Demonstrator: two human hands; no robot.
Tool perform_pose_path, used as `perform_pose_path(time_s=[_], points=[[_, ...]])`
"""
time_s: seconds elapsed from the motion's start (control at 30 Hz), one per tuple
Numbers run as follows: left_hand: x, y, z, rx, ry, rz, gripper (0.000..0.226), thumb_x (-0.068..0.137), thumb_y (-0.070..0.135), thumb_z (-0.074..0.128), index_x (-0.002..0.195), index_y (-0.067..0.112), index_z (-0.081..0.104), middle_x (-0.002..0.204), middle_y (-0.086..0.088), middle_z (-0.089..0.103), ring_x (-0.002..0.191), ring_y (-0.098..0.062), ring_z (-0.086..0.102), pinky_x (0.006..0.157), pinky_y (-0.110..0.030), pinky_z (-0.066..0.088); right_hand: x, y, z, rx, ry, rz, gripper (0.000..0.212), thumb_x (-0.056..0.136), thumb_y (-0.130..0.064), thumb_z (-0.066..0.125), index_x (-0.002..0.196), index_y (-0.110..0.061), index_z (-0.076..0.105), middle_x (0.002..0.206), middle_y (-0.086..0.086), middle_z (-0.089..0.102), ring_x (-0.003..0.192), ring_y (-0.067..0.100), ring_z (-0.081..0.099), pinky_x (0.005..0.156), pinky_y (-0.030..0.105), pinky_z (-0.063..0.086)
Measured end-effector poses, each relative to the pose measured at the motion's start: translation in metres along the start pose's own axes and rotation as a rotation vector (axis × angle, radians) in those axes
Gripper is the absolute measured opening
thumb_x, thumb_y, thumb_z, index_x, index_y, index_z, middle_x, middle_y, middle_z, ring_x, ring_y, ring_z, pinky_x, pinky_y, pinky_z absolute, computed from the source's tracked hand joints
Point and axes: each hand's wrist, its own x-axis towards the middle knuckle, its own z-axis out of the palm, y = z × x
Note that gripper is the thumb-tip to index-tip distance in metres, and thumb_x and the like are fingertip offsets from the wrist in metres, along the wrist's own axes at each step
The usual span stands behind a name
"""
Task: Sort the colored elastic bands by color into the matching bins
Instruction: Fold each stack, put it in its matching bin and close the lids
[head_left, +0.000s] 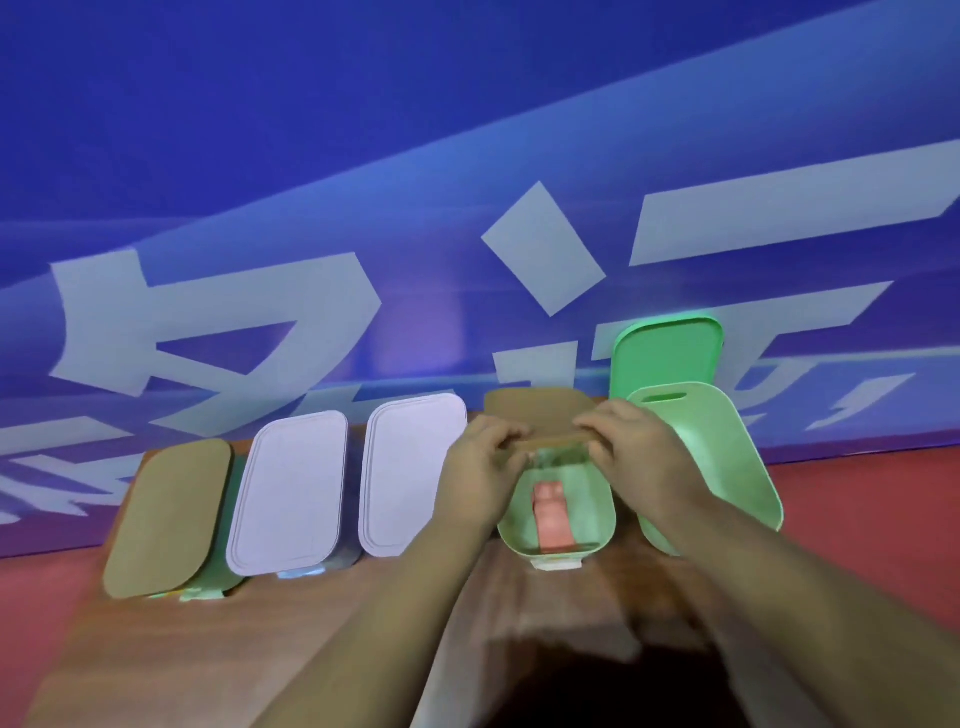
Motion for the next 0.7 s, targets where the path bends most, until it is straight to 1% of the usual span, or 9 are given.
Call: perform_pose_path(time_s=[0.07,0.1,0.17,0.2,0.27,0.37,0.47,0.57,0.7], points=[[-0.03,-0.009,0.009,0.0,-0.002,0.021,0.035,0.076,0.008,0.082,0.105,0.026,0.078,0.106,0.016,0.067,0.096,0.009,0.06,0.087,-0.01,0.045,-0.028,0.001,0.011,0.001,-0.018,0.034,0.038,0.081,-0.015,0.078,0.115,-0.031,0.074,0.115,-0.01,0.064,0.095,0.024,0.065,0.085,0.039,0.056],[-0.044,-0.013,0.014,0.014,-0.01,0.029,0.039,0.073,0.006,0.081,0.106,0.027,0.077,0.107,0.017,0.067,0.097,0.007,0.061,0.088,-0.014,0.048,-0.041,0.002,0.018,0.021,-0.046,0.045,0.039,0.08,-0.014,0.08,0.115,-0.029,0.073,0.116,-0.01,0.06,0.096,0.022,0.065,0.085,0.037,0.056],[-0.067,-0.022,0.024,0.112,-0.036,0.045,0.05,0.069,0.007,0.076,0.111,0.033,0.074,0.114,0.021,0.064,0.1,-0.006,0.062,0.089,-0.025,0.05,-0.065,0.006,0.032,0.042,-0.121,0.051,0.042,0.08,-0.016,0.081,0.118,-0.026,0.068,0.121,-0.01,0.05,0.1,0.019,0.065,0.089,0.035,0.055],[-0.076,-0.025,0.027,0.17,-0.053,0.049,0.056,0.067,0.007,0.073,0.115,0.036,0.072,0.118,0.022,0.063,0.099,-0.013,0.06,0.089,-0.029,0.049,-0.075,0.008,0.039,0.028,-0.154,0.054,0.042,0.081,-0.018,0.081,0.119,-0.026,0.065,0.124,-0.009,0.046,0.102,0.018,0.064,0.09,0.034,0.055],[-0.09,-0.029,0.034,0.249,-0.079,0.072,0.061,0.067,0.006,0.072,0.119,0.037,0.069,0.12,0.022,0.06,0.097,-0.018,0.057,0.088,-0.031,0.048,-0.092,0.013,0.05,-0.006,-0.19,0.062,0.041,0.084,-0.023,0.079,0.12,-0.026,0.061,0.128,-0.008,0.041,0.103,0.019,0.064,0.093,0.036,0.056],[-0.1,-0.033,0.04,0.316,-0.107,0.104,0.056,0.07,0.008,0.07,0.119,0.033,0.069,0.121,0.017,0.06,0.094,-0.021,0.054,0.085,-0.035,0.05,-0.103,0.013,0.055,-0.05,-0.221,0.07,0.041,0.086,-0.028,0.077,0.122,-0.026,0.06,0.131,-0.006,0.039,0.104,0.021,0.064,0.089,0.039,0.058],[-0.104,-0.041,0.043,0.389,-0.126,0.108,0.048,0.076,0.008,0.065,0.119,0.03,0.066,0.122,0.014,0.059,0.092,-0.023,0.052,0.083,-0.038,0.051,-0.106,0.01,0.057,-0.111,-0.234,0.051,0.04,0.088,-0.03,0.077,0.124,-0.024,0.062,0.132,-0.003,0.042,0.105,0.022,0.064,0.087,0.033,0.053],[-0.106,-0.043,0.043,0.452,-0.147,0.128,0.044,0.081,0.006,0.065,0.118,0.029,0.064,0.124,0.013,0.058,0.09,-0.023,0.049,0.082,-0.036,0.051,-0.109,0.007,0.059,-0.108,-0.246,0.046,0.038,0.089,-0.029,0.077,0.124,-0.021,0.062,0.132,0.0,0.043,0.113,0.023,0.062,0.092,0.032,0.051],[-0.112,-0.043,0.044,0.514,-0.155,0.124,0.041,0.081,0.006,0.063,0.116,0.026,0.064,0.123,0.011,0.059,0.089,-0.024,0.048,0.08,-0.036,0.05,-0.111,0.005,0.061,-0.11,-0.278,0.04,0.035,0.094,-0.031,0.071,0.126,-0.021,0.059,0.135,-0.001,0.039,0.115,0.022,0.059,0.089,0.032,0.051]])
